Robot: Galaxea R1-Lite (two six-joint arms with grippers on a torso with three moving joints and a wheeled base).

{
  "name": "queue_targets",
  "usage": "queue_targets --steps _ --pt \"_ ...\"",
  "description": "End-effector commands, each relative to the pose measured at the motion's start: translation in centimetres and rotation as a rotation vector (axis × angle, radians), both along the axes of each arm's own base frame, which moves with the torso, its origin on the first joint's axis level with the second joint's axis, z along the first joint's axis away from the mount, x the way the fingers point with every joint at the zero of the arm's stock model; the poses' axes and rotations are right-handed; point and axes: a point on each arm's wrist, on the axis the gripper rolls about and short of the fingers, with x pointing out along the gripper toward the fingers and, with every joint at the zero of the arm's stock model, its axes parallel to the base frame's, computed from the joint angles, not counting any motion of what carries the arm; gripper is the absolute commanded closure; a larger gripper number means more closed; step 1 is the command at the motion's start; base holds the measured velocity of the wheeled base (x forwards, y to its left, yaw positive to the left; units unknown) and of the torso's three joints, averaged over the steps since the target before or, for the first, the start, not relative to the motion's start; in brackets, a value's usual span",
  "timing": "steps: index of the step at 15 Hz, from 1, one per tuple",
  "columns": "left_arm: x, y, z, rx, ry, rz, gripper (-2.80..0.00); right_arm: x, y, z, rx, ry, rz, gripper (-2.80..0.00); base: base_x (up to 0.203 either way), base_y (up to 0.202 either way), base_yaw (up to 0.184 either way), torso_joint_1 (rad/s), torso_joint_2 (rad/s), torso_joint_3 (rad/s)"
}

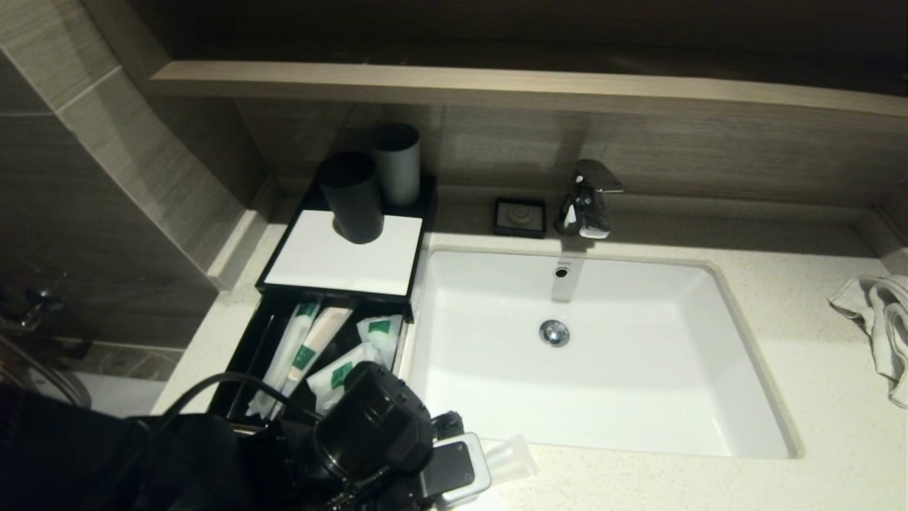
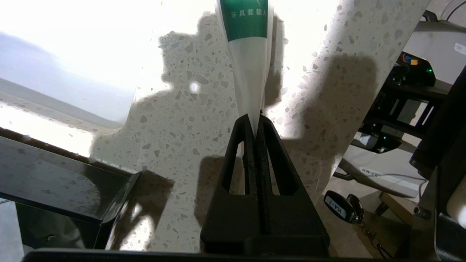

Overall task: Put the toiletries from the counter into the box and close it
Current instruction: Pick up the bathroom toiletry

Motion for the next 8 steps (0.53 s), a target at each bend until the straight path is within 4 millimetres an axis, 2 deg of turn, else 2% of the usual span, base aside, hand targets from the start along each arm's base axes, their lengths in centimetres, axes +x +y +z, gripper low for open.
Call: queue_targets --steps 1,4,8 --pt "0.2 -0.2 0.3 -0.02 -0.013 0.003 0.0 0.0 0.0 0.0 0.0 -0.001 0.0 0.0 0.0 0.0 0.0 0.0 0.0 0.0" --pt "0.3 -0.3 0.7 -0.048 -0.032 0.005 0.0 0.0 0.0 0.0 0.0 0.002 0.0 0.0 0.0 0.0 0.0 0.0 0.0 0.0" --pt "0.8 -0.7 2.4 -0.105 -0.071 0.02 0.0 0.0 0.0 0.0 0.0 0.002 0.0 0.0 0.0 0.0 0.0 0.0 0.0 0.0"
